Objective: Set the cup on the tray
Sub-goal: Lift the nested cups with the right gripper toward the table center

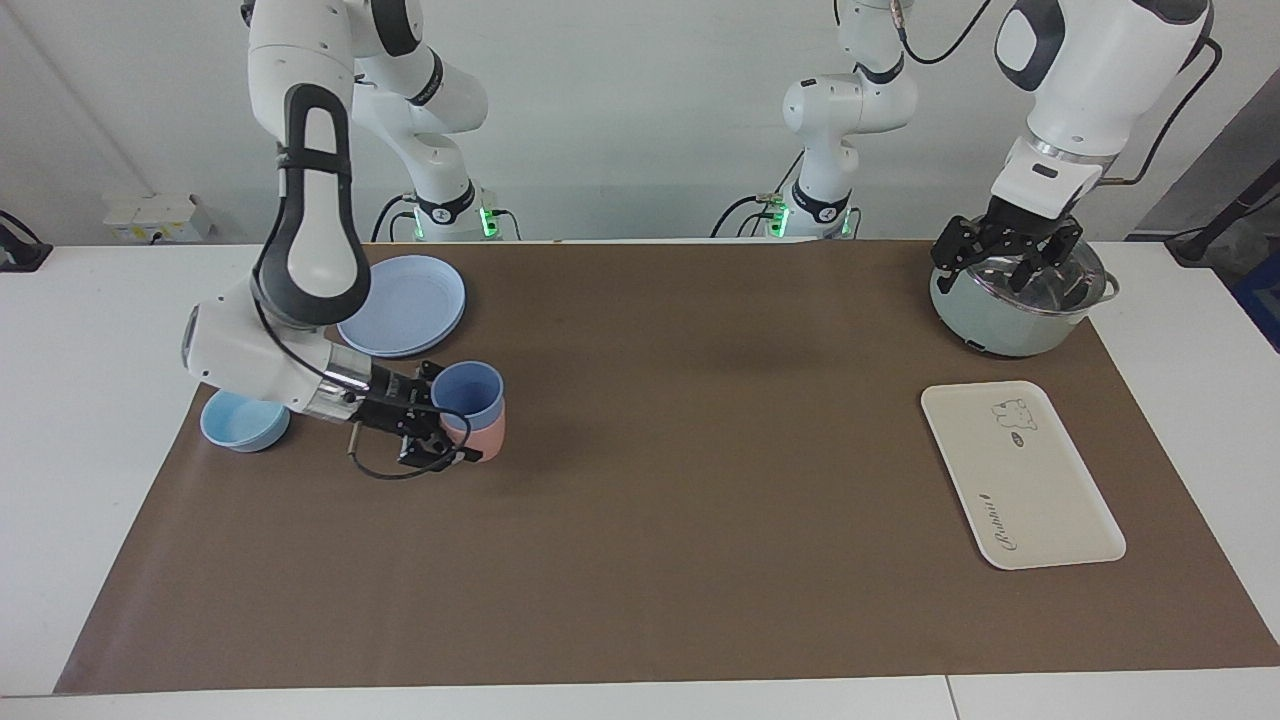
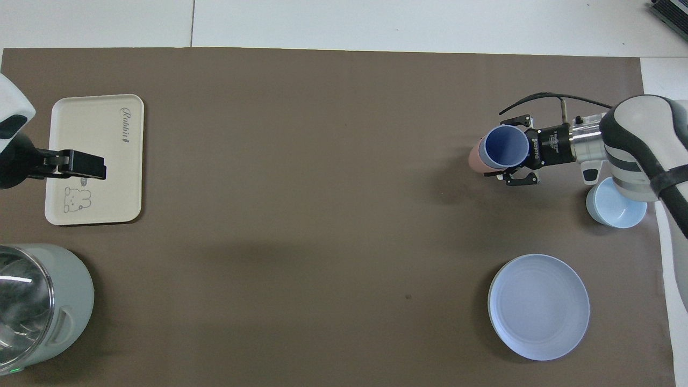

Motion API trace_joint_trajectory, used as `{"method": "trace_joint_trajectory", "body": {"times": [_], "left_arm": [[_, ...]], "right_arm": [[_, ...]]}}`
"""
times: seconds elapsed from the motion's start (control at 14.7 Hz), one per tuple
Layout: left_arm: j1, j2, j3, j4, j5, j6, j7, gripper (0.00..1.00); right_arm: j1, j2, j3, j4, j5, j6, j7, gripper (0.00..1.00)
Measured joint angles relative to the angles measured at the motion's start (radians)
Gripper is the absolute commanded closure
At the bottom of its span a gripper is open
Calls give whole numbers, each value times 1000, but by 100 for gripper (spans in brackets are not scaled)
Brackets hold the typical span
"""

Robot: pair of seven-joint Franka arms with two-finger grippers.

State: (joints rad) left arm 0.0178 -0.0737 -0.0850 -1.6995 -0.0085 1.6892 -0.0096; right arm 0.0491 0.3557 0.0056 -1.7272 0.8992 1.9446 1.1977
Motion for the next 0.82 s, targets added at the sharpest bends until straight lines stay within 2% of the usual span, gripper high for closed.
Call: {"method": "trace_joint_trajectory", "body": {"times": [0.2,0.41,0.61,0.82], "left_arm": [[1,-11,2,36,0,-58,5,0],[1,-12,2,35,0,-77,33,0],[0,-12,-2,35,0,-108,40,0],[-1,-11,-14,44,-36,-107,-17,0]], "right_arm": [[111,-55,0,0,0,89,103,100],[198,-92,0,20,-24,119,170,100],[265,-105,1,54,-100,128,278,100],[322,-105,2,57,-117,190,319,100]]}}
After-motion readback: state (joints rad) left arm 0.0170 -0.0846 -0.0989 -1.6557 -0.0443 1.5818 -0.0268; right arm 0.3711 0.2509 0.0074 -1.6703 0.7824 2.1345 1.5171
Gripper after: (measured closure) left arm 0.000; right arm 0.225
